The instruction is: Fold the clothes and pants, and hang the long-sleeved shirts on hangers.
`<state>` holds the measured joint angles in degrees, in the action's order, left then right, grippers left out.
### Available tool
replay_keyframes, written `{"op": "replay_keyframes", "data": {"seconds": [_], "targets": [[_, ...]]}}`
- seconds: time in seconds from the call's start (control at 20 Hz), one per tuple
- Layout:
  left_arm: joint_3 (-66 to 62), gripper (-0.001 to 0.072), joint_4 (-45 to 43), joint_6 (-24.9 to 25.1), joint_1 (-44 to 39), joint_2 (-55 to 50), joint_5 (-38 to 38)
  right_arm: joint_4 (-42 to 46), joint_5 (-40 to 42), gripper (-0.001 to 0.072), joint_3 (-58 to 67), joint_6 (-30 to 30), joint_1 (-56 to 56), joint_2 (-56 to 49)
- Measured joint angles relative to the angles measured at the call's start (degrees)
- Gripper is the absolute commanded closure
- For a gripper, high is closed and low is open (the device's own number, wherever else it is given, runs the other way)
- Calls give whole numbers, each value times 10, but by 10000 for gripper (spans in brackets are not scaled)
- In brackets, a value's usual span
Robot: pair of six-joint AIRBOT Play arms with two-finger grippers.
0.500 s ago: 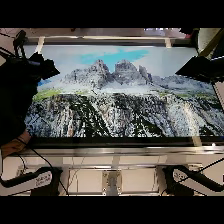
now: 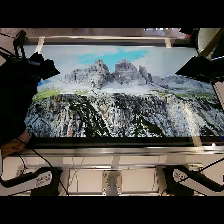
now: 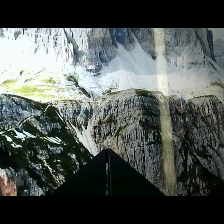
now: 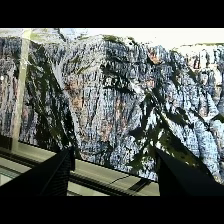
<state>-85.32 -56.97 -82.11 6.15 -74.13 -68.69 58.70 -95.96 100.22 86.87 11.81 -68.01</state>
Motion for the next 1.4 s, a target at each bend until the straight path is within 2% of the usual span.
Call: {"op": "replay_keyframes", "data": {"seconds": [0.2,0.35,0.4,0.45,0.5,0.6,0.7,0.8,0.9,1.0,1.15,1.3,1.4], "targets": [[0,684,0,0,0,0,2,0,0,154,0,0,0,0],[0,666,0,0,0,-7,31,0,14,155,0,-10,0,0],[0,517,-4,0,1,-10,41,1,27,155,0,-16,0,0],[0,231,-19,0,3,-13,51,1,42,154,0,-19,0,0],[0,32,-50,0,9,-16,61,1,58,154,0,-22,0,0],[0,24,-143,-8,27,-18,73,1,95,154,0,-25,0,0],[0,24,-282,-45,63,-19,70,1,142,154,0,-28,0,0],[0,24,-397,-83,117,-16,38,0,191,154,0,-29,0,0],[2,25,-456,-108,188,-9,-16,-1,224,154,0,-30,0,0],[17,25,-468,-121,264,7,-51,-2,236,154,0,-30,0,0],[75,25,-439,-128,379,64,-46,-2,214,154,0,-30,0,0],[162,25,-365,-145,501,136,-4,-3,170,154,0,-31,0,0],[214,25,-279,-160,581,165,24,-3,149,154,0,-32,0,0]]}}
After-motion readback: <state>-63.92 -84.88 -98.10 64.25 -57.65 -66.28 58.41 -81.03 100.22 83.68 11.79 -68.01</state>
